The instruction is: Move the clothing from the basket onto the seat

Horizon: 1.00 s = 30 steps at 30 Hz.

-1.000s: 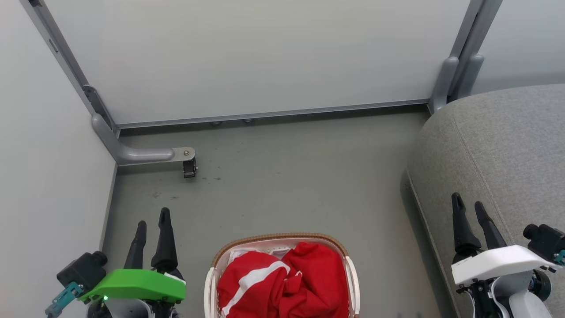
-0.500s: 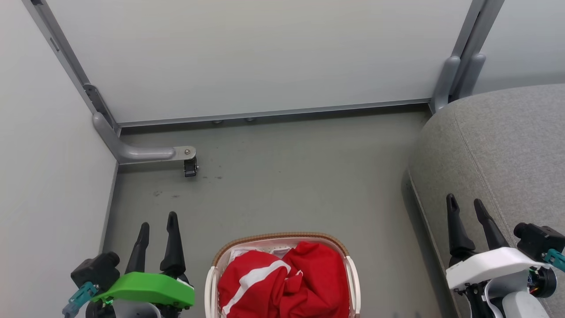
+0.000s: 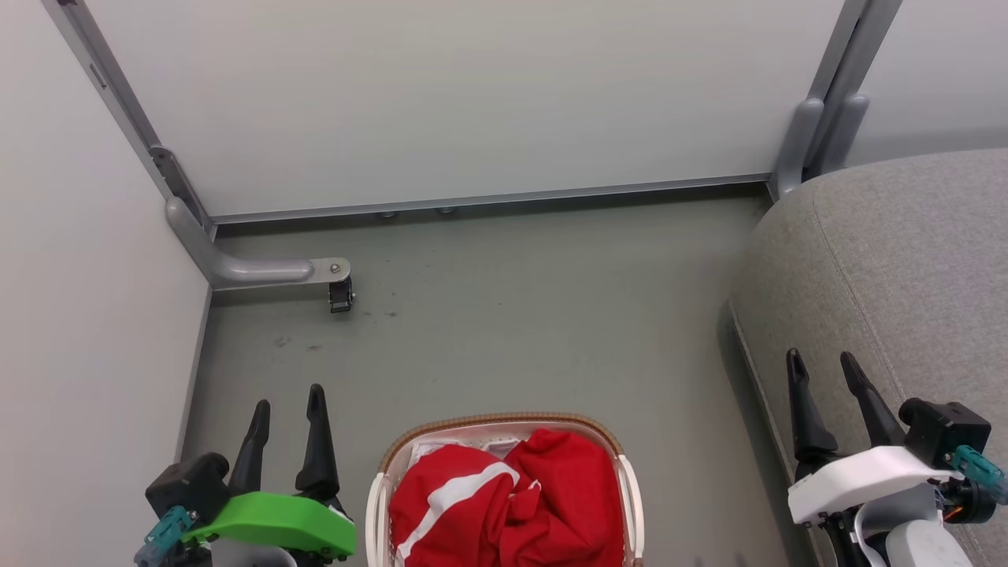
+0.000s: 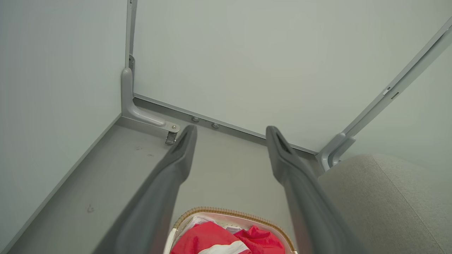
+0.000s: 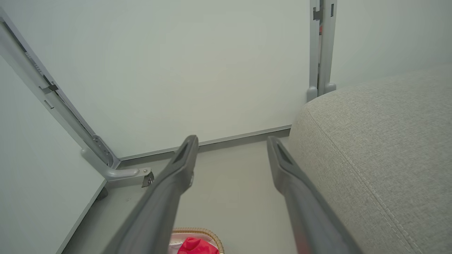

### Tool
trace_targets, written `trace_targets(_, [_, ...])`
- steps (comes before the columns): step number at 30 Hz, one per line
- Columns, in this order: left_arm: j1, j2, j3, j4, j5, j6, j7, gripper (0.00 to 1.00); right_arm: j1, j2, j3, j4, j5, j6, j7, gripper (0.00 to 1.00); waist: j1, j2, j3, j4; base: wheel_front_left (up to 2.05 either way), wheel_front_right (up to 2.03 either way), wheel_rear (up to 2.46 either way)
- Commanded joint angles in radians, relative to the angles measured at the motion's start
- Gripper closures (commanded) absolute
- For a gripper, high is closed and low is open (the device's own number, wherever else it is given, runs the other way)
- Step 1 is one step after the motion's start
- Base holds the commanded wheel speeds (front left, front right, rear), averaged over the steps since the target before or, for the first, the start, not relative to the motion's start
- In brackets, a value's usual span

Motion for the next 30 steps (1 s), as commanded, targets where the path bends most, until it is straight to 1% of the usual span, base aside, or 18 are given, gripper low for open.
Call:
trace_targets(1, [0.007,0.007,-0.002,-0.003,0.024,0.005,-0.007,0.0,0.009,-0.006,0.0,-0.002,-0.027,0.0,-0.009,0.0,0.0,0.0,0.001,0.0,0.0,0.0,0.0])
trace_targets(30, [0.01,0.008,-0.029,0.016,0.198,0.021,-0.063,0.0,0.005,-0.009,0.009,0.006,-0.252,0.0,-0.065,0.0,0.0,0.0,0.012,0.004,0.0,0.0,0.0])
